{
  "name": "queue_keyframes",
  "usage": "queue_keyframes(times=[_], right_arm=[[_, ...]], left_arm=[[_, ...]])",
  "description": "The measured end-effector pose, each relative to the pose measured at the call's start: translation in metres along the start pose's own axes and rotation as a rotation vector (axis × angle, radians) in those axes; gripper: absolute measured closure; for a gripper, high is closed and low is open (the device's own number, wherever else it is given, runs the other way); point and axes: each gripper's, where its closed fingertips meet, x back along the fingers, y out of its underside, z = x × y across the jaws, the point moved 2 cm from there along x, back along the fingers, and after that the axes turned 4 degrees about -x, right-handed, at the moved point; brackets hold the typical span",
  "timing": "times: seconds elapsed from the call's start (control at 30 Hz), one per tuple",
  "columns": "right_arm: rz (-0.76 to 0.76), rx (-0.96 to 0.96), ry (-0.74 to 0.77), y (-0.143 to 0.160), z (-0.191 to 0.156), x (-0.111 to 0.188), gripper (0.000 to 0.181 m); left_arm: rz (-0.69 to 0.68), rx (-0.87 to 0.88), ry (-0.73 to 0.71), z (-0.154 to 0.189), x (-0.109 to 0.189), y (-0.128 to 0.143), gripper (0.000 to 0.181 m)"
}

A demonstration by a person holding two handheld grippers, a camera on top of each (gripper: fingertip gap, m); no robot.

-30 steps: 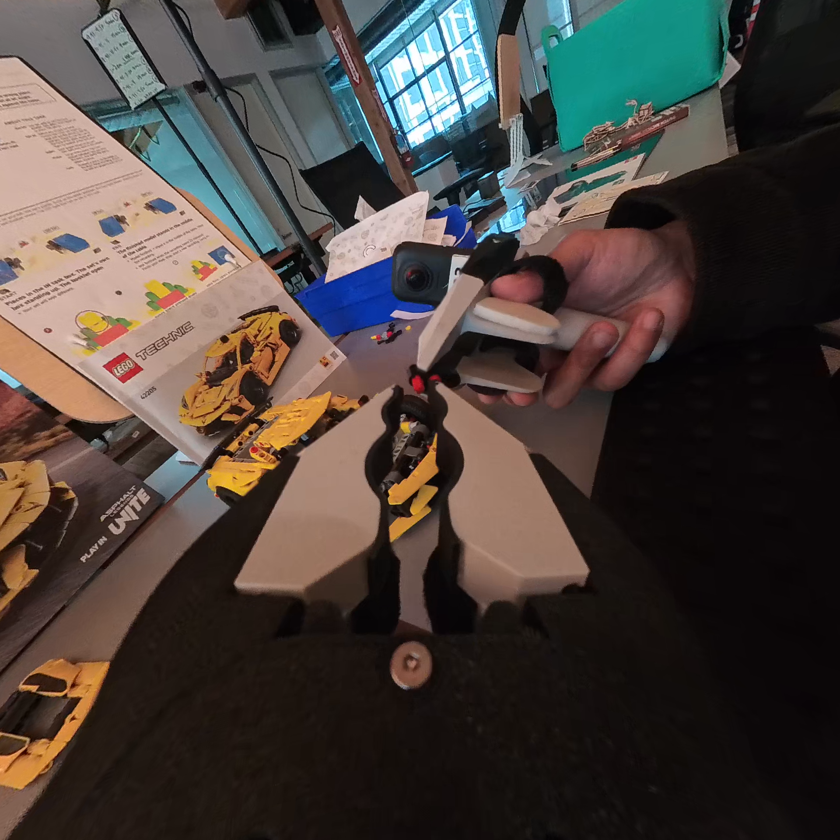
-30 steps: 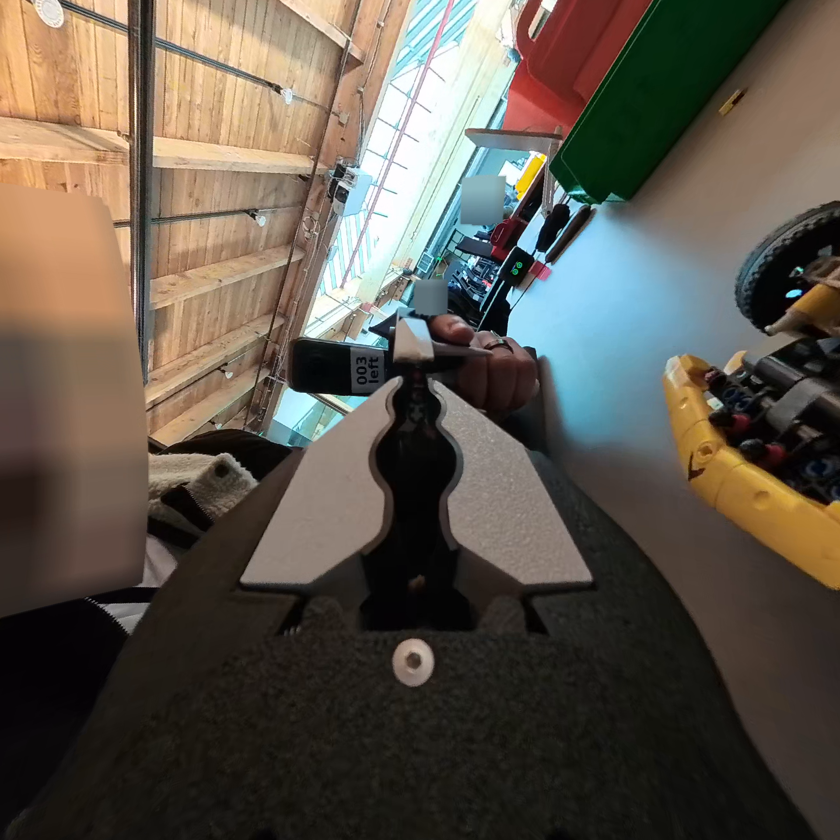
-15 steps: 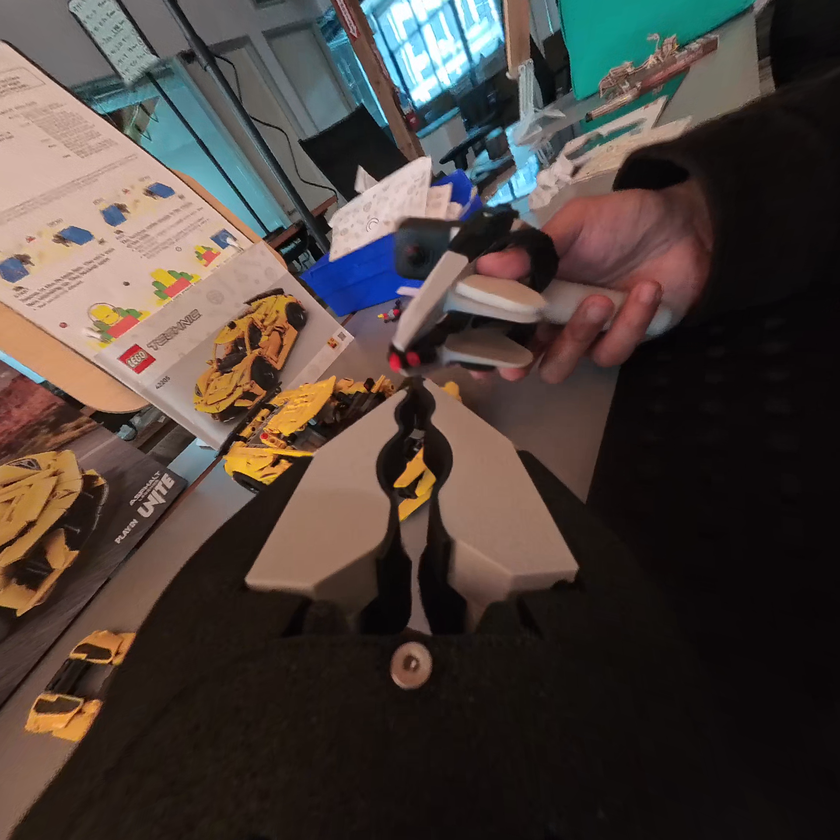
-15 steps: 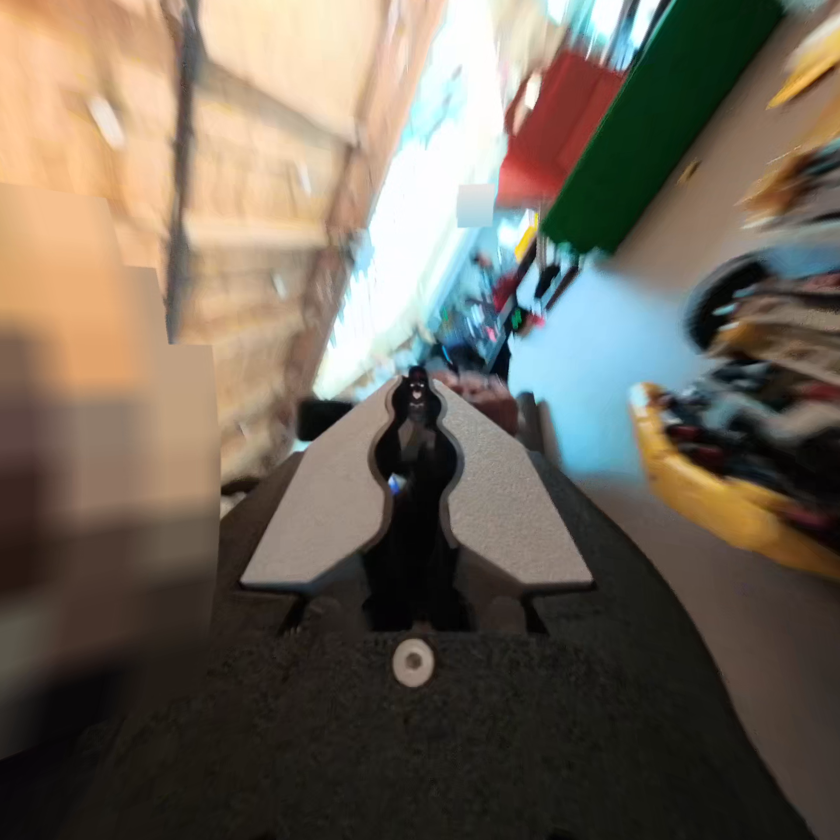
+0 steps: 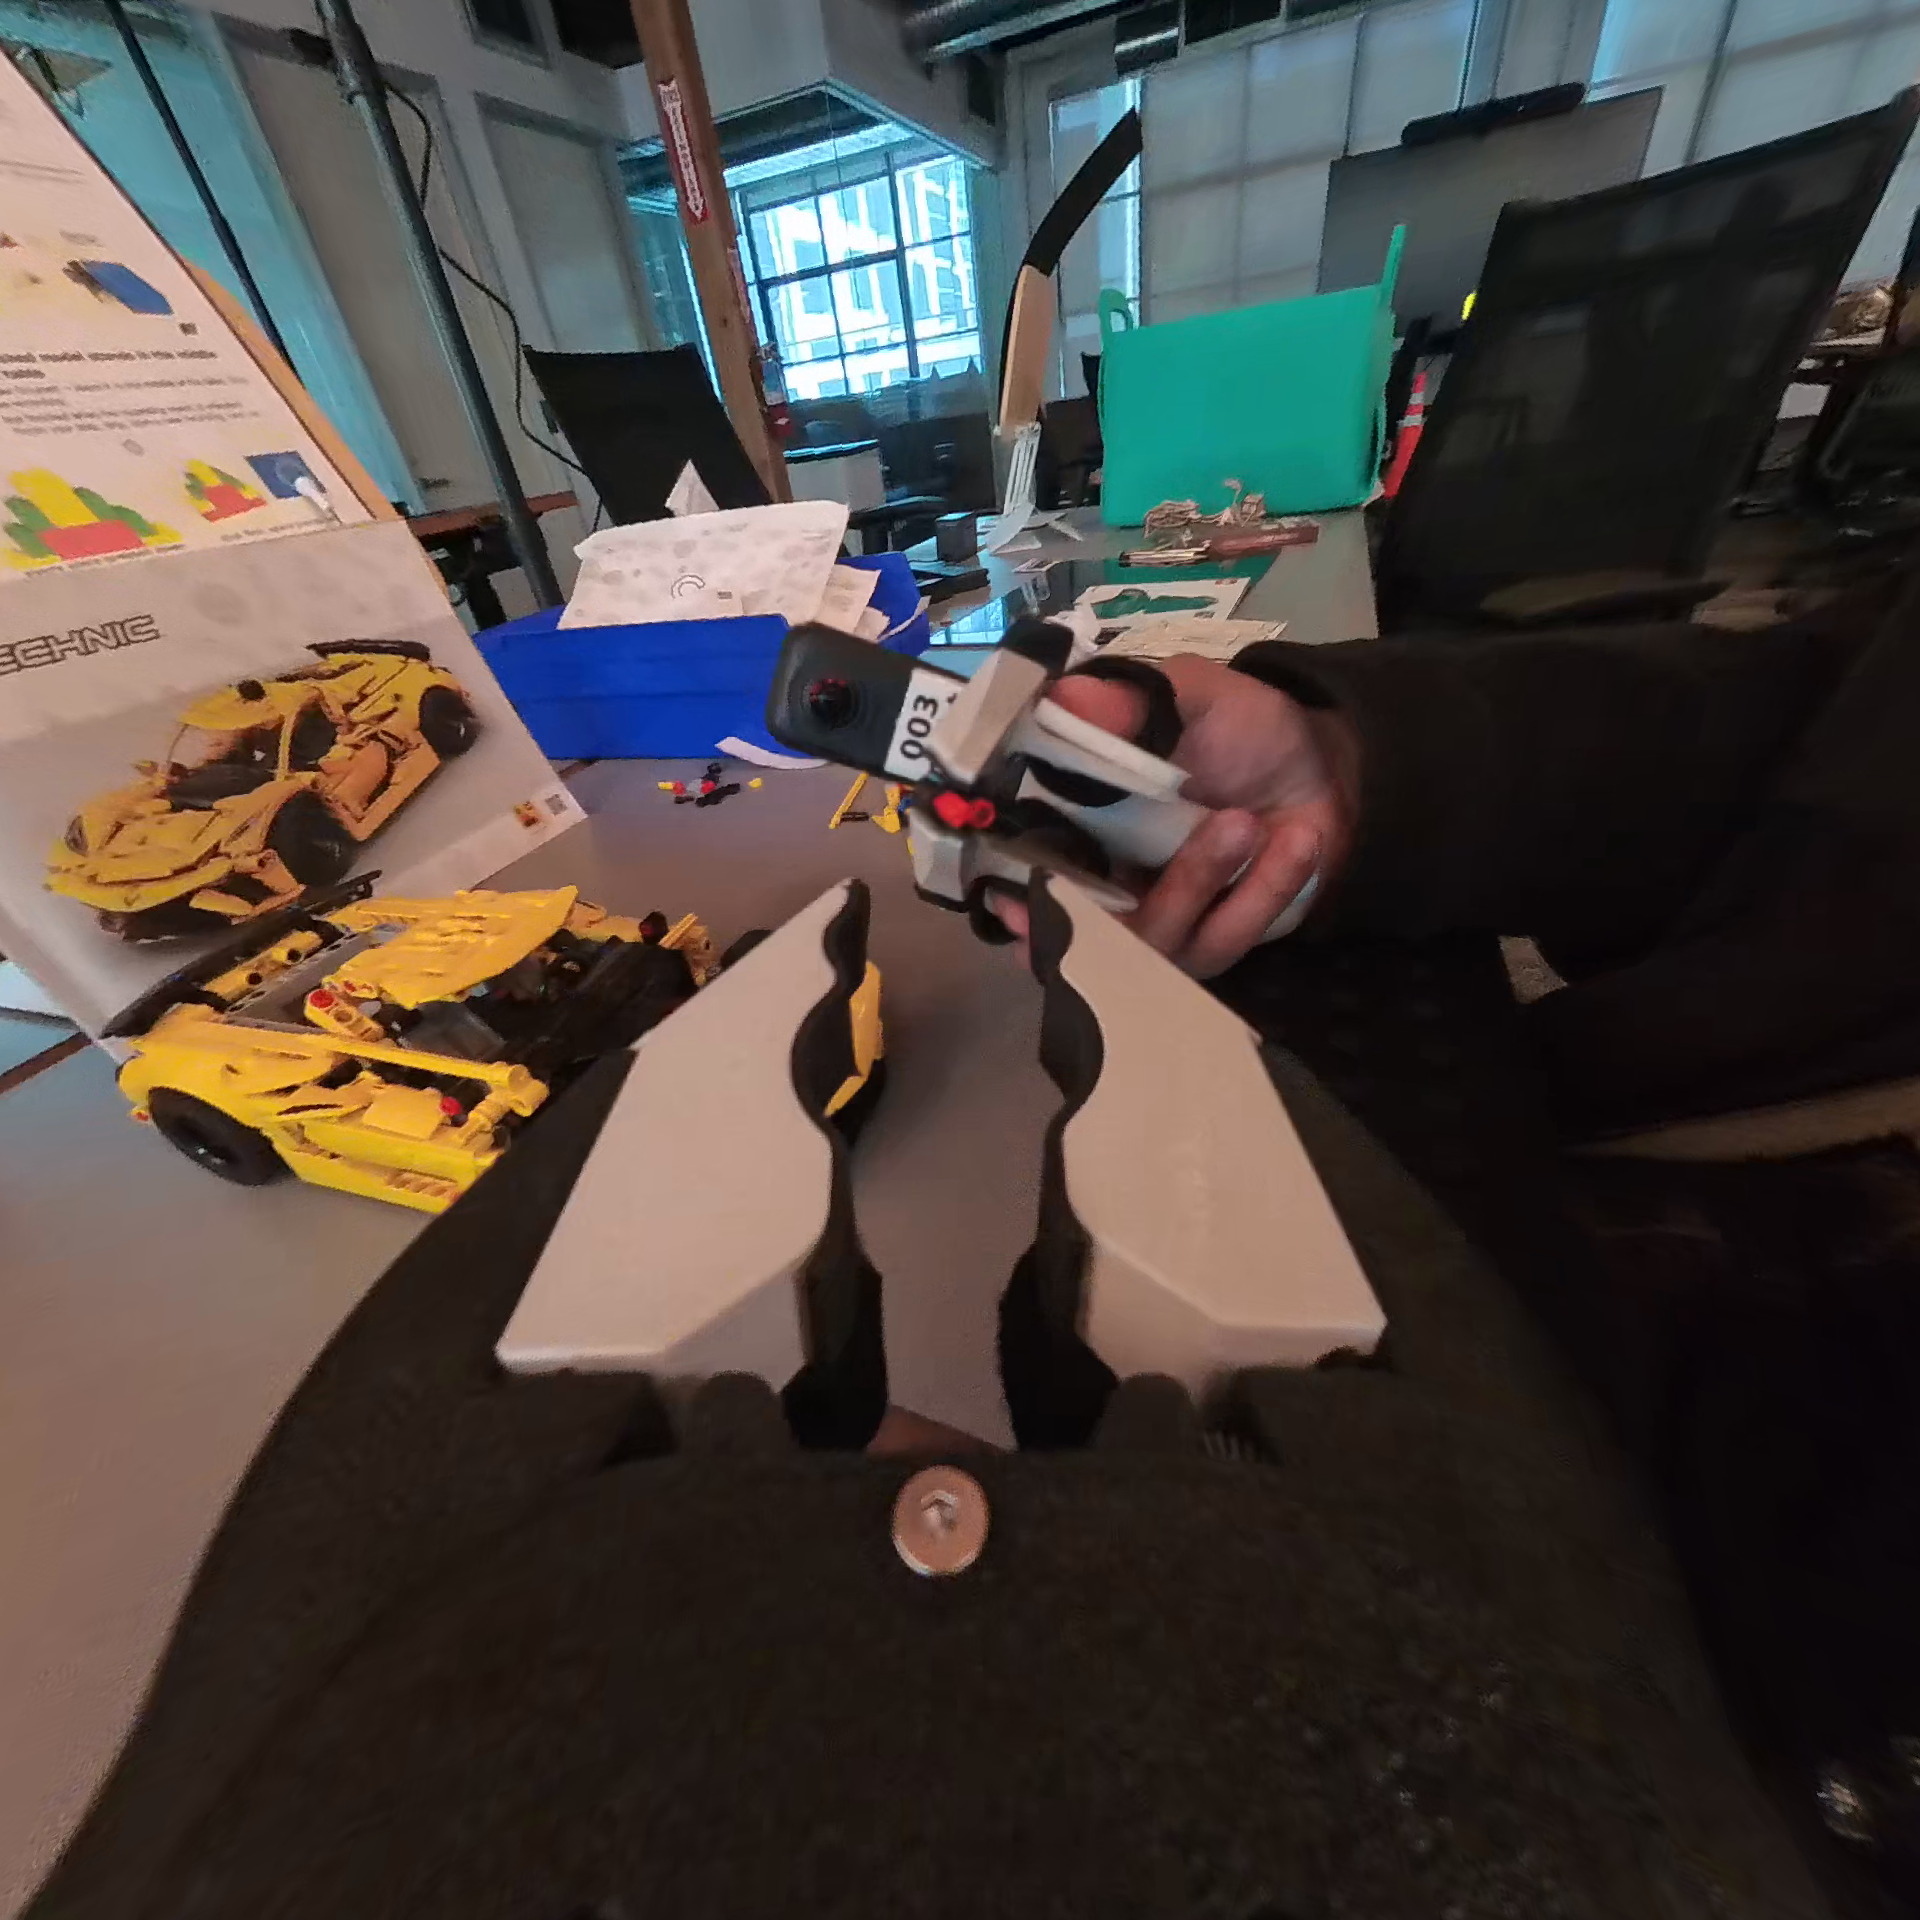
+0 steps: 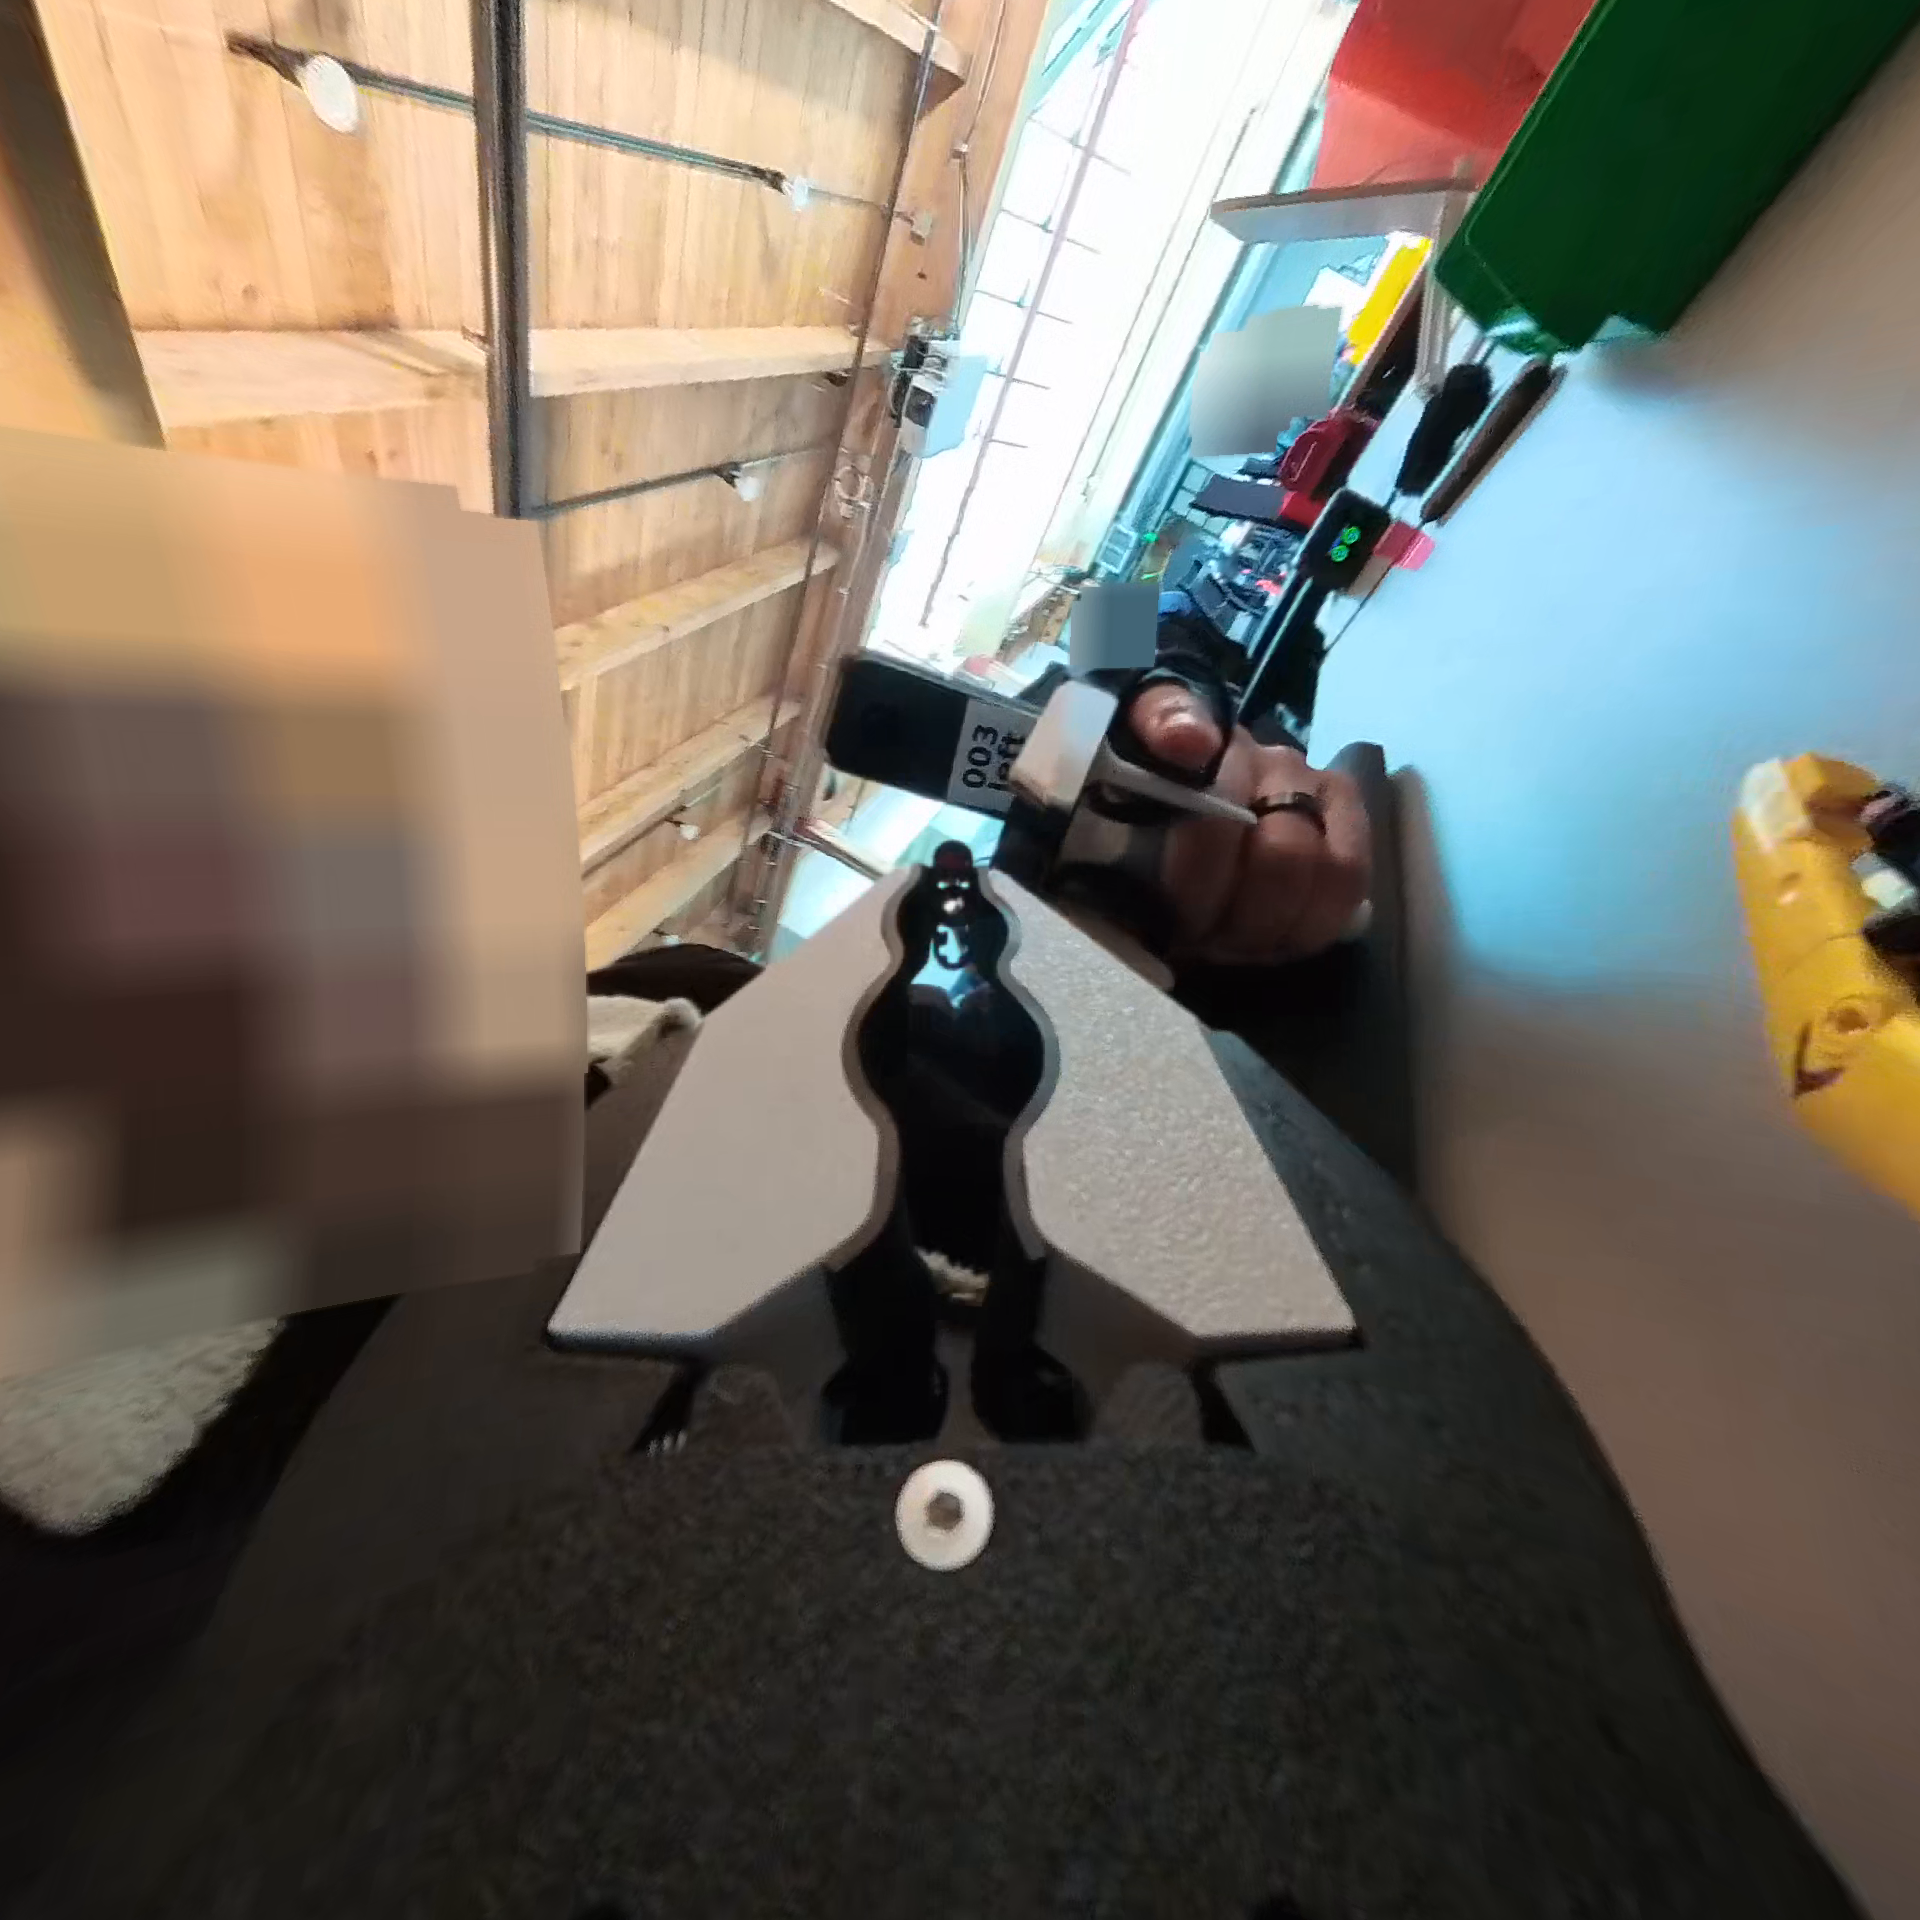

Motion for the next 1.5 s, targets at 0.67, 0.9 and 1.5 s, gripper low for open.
queue_keyframes(times=[0.67, 0.9, 1.5], right_arm=[[0.315, 0.603, 0.309, -0.021, 0.0, -0.017, 0.175], [0.335, 0.569, 0.292, -0.024, -0.002, -0.012, 0.175], [0.152, 0.804, 0.412, -0.015, -0.005, -0.006, 0.149]], left_arm=[[-0.109, -0.034, -0.444, -0.028, -0.011, 0.002, 0.151], [-0.055, 0.015, -0.475, -0.038, 0.001, -0.003, 0.166], [-0.158, -0.203, -0.333, -0.016, -0.006, 0.007, 0.175]])
